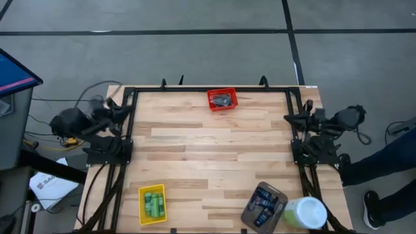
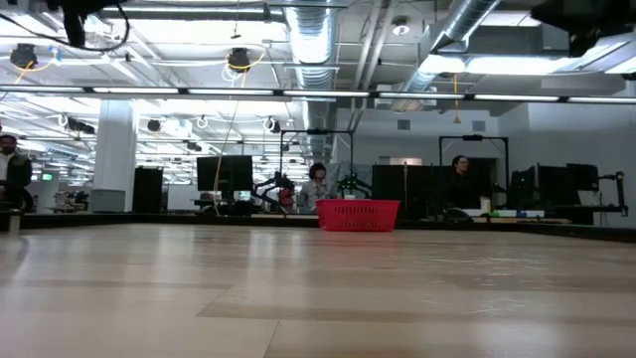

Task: Pick & Place Travel size toiletries
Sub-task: Return to Home Position

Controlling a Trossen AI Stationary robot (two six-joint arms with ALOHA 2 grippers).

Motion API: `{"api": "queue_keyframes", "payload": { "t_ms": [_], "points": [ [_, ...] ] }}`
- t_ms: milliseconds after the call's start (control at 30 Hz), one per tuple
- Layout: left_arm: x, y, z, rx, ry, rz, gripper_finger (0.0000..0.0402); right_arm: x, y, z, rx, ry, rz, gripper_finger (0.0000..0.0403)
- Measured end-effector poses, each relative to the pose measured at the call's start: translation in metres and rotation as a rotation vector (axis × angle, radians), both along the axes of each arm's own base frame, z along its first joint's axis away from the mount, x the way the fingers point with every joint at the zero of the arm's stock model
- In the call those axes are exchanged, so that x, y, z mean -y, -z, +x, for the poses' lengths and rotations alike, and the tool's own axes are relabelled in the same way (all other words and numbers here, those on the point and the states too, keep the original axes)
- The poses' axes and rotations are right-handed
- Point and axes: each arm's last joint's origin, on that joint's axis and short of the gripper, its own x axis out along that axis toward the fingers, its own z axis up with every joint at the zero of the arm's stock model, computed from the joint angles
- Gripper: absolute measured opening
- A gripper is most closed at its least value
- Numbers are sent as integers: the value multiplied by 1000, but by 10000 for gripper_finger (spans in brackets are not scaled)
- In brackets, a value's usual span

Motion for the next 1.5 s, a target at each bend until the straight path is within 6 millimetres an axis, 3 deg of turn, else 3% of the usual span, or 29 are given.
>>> {"api": "queue_keyframes", "payload": {
  "t_ms": [133,333,600,800,1200,1367,1500],
  "points": [
    [8,33,22,-31,40,-83,0,-3,3,3,31,-57,71,0],
    [19,84,51,6,111,-190,0,-18,35,23,8,-103,80,0],
    [25,130,66,48,170,-260,0,-27,78,43,44,-72,194,0],
    [26,131,67,22,165,-245,0,-31,113,53,42,-59,278,0],
    [26,131,67,28,164,-253,3,-22,115,57,82,84,275,0],
    [26,131,68,27,161,-253,5,-22,116,57,122,72,408,0],
    [26,130,67,30,160,-236,2,-20,114,57,144,115,398,0]
  ]
}}
